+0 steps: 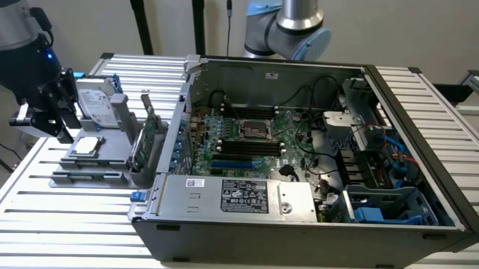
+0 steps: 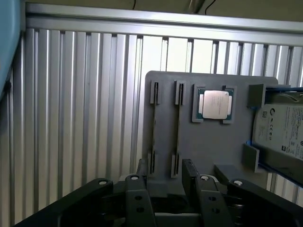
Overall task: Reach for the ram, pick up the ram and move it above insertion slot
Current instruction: 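Pick up the ram and move it above insertion slot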
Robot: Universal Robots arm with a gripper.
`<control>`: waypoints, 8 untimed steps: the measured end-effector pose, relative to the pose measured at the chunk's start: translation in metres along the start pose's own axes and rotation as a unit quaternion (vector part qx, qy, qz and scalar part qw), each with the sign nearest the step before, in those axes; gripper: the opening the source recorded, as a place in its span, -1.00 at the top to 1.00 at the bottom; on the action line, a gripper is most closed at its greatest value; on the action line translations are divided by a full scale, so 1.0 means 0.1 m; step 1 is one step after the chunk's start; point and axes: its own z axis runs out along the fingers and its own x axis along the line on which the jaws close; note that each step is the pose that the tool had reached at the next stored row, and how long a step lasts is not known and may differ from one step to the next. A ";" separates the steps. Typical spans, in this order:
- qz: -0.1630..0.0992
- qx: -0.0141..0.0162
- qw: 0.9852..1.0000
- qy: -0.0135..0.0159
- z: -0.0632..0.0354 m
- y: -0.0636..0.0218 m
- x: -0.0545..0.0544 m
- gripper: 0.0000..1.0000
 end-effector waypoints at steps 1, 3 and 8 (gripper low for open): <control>0.000 0.000 1.000 0.000 0.019 -0.003 0.01 0.16; 0.000 0.000 1.000 0.000 0.054 -0.007 0.03 0.16; 0.000 0.000 1.000 0.000 0.146 -0.009 0.07 0.16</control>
